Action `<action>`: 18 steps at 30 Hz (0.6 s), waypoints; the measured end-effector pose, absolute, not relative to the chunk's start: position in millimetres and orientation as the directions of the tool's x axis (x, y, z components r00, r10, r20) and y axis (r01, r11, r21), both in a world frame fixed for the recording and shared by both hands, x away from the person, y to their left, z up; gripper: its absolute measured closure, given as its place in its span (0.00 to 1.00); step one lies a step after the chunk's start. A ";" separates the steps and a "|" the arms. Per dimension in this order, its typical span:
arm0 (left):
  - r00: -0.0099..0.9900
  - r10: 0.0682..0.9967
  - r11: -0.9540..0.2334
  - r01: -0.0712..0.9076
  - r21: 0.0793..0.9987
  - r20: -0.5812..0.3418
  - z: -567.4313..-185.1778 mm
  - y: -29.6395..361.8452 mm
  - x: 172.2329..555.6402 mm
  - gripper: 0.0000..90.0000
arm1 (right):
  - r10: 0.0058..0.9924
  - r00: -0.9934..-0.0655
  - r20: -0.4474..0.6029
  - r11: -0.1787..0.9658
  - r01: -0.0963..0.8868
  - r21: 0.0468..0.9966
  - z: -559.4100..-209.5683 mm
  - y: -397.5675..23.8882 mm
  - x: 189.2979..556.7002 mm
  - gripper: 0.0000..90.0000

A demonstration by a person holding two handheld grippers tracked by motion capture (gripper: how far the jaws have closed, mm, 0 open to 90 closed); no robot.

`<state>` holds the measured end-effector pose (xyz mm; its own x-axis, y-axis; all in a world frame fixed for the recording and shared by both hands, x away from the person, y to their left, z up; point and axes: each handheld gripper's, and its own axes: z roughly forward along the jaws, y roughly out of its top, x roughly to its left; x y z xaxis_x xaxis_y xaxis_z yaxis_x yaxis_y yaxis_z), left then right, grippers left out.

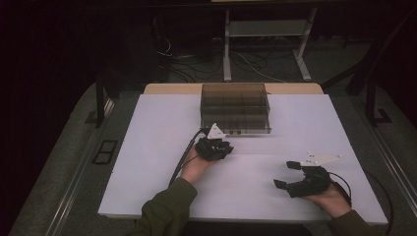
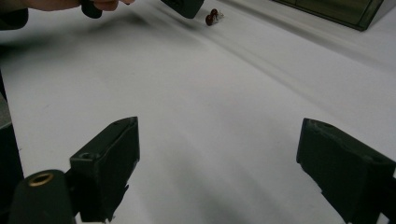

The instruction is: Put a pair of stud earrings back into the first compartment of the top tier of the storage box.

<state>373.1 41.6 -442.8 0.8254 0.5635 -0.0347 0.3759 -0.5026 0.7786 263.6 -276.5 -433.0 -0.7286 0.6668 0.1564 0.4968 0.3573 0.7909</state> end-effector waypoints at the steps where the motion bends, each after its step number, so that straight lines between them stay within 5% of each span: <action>1: 0.824 0.566 -0.504 0.380 0.776 -0.035 -442.9 41.0 373.7 0.79 | 0.667 -0.729 0.157 0.357 0.496 0.791 -433.1 -276.5 263.6 0.14; 18: 0.819 0.573 -0.522 0.374 0.767 -0.010 -446.7 31.2 384.0 0.84 | 0.663 -0.732 0.157 0.360 0.496 0.790 -433.0 -276.2 263.2 0.14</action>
<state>384.0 31.2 -446.7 0.8194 0.5731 -0.0104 0.3745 -0.5216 0.7666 263.2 -276.2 -433.0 -0.7316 0.6634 0.1573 0.4965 0.3603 0.7897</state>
